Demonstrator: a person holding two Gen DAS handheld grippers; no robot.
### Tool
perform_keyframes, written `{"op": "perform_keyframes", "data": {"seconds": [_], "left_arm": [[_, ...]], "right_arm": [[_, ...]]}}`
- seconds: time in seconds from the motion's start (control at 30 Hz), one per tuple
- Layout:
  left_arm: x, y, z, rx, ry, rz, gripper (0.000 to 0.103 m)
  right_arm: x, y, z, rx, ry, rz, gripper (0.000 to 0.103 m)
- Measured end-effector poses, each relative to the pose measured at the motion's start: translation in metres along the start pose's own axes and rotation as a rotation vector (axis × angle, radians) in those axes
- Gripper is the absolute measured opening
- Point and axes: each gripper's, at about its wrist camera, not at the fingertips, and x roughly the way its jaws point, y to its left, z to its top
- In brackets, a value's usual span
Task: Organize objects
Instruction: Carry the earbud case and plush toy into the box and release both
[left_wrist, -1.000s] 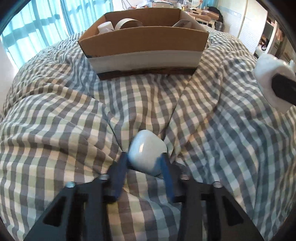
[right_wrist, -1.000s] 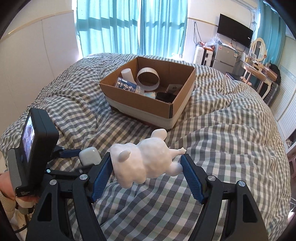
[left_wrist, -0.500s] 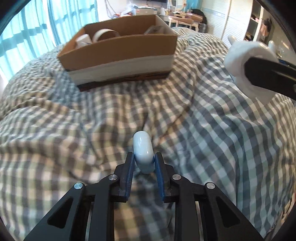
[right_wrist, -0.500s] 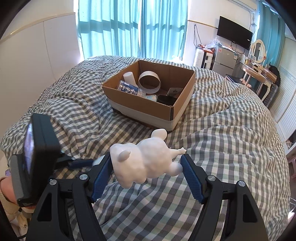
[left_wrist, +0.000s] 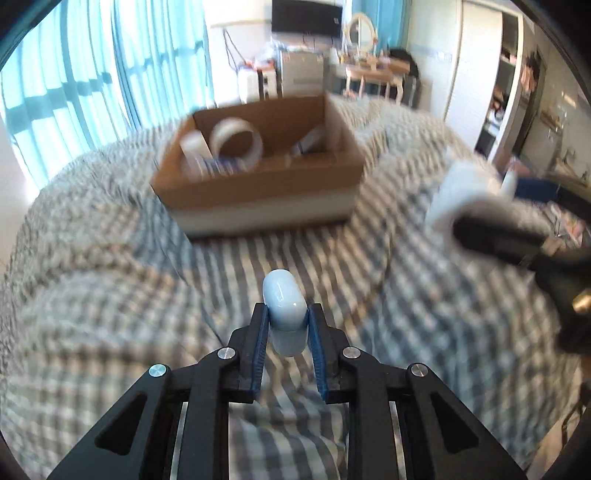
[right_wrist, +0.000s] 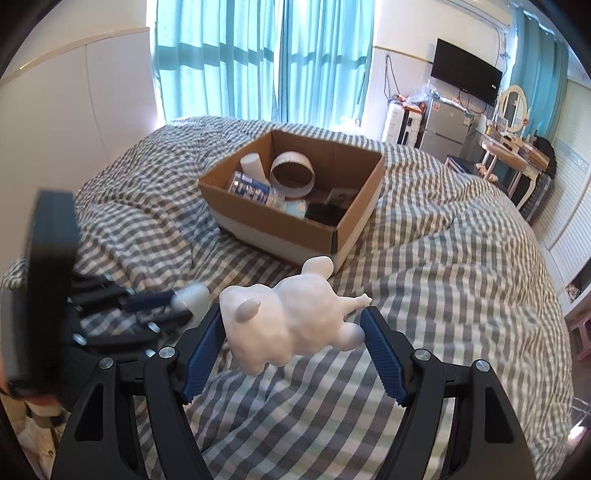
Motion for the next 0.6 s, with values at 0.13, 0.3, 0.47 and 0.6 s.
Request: {"op": "perform_keyframes", "data": {"seconds": [0.13,0.3,0.47,0.6], "left_arm": [[-0.017,0.015,0.039,0.002,-0.08,0.023,0.022],[-0.021,0.032,0.089,-0.012,-0.156,0.042,0.022],[-0.003,0.047,0.133,-0.026,-0.187,0.04,0.022],[0.024,0.056,0.158,-0.014,-0.178,0.052,0.022]], "right_arm": [[-0.001,-0.001,0.025,-0.033,-0.04,-0.013,0.074],[0.004,-0.007,0.063,-0.049,-0.09,-0.014,0.073],[0.022,-0.017,0.101,-0.043,-0.114,-0.002,0.073],[0.052,-0.025,0.126,-0.043,-0.095,0.005,0.073]]}}
